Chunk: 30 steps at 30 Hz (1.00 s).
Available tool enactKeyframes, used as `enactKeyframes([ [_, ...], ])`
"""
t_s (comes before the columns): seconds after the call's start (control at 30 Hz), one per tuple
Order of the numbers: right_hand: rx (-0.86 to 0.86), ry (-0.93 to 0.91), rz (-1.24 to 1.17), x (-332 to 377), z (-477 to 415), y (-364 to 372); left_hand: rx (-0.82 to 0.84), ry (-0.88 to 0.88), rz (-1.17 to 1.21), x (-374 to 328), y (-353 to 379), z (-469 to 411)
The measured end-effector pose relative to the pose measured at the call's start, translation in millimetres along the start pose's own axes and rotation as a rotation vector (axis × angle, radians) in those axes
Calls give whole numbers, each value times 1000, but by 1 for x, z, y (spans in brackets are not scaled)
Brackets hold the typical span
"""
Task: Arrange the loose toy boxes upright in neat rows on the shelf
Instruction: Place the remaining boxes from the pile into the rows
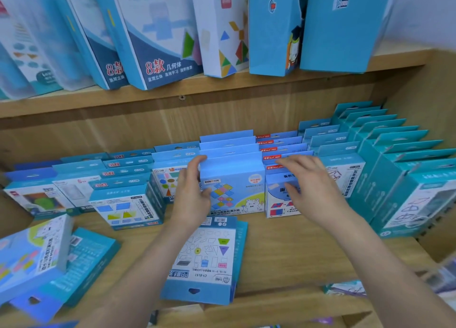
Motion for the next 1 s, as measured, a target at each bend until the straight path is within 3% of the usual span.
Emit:
enactKeyframes([
  [0.53,42,-22,65,-12,-5,-9,214,52,-612,-22,-5,-8],
  [0.63,41,-39,55,-13,1,-5,215,37,-590,-23,-5,-7],
  [0.73,-15,-55,45,-9,10,-8,209,-38,-419,-15,-9,-2],
  [0.87,-100,-31,-160,8,26,-22,92,-70,-302,-23,-36,20],
  [1.0,117,112,-609,25,56,-2,9,-93,-286,-24,-65,71],
])
Point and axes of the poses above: each hand's wrist, its own z-axis away from the middle knuckle, its own y-axis out of the palm, x = y × z, the point moved 4 cm from there along -z, towards the middle knuckle, and after that the axes turned 6 degrees about y, right-handed, at the moved point
